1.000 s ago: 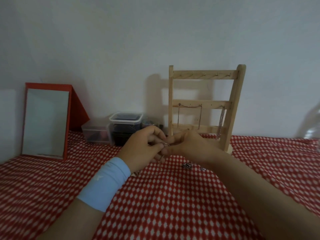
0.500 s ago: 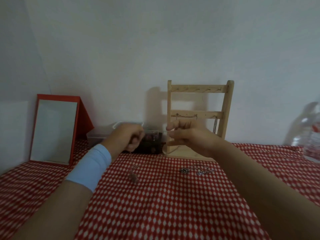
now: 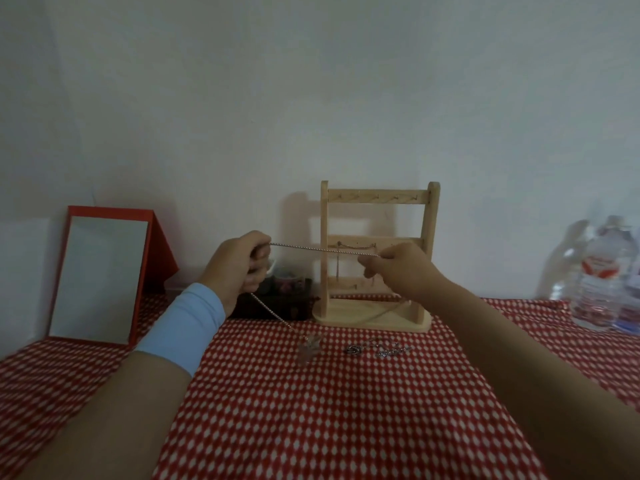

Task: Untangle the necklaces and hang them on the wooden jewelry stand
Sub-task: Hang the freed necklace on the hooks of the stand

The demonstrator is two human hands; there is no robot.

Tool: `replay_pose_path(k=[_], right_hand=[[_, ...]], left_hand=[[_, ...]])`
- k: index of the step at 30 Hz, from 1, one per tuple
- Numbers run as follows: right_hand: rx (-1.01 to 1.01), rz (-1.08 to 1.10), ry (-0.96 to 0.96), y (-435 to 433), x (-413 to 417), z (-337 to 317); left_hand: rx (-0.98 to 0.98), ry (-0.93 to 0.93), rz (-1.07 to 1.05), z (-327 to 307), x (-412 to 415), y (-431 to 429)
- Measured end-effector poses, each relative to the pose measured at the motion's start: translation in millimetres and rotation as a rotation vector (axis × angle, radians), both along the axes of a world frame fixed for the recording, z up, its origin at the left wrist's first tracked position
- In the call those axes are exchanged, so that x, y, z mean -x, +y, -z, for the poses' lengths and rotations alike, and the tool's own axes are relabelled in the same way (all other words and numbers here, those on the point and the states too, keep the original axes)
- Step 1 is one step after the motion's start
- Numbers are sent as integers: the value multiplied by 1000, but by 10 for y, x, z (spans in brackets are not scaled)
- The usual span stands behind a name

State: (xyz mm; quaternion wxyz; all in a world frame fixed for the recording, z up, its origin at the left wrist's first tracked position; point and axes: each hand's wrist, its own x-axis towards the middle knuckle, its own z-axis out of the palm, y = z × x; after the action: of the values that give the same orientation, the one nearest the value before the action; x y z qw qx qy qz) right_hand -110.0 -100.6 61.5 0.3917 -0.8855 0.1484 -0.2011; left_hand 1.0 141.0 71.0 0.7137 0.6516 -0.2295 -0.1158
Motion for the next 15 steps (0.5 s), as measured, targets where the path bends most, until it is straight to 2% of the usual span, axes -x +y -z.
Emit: replay_pose_path(k=[4, 6, 10, 15], right_hand=[[-561, -30, -80, -170, 89, -1], [-746, -18, -124, -250, 123, 27], [-831, -17, -157, -345, 178, 70], [-927, -120, -185, -364, 227, 41]], left_hand=[[243, 173, 26, 4, 2, 16], [360, 257, 12, 20, -1, 18], [566, 388, 13, 30, 5, 4], [664, 453, 65, 20, 50, -96]])
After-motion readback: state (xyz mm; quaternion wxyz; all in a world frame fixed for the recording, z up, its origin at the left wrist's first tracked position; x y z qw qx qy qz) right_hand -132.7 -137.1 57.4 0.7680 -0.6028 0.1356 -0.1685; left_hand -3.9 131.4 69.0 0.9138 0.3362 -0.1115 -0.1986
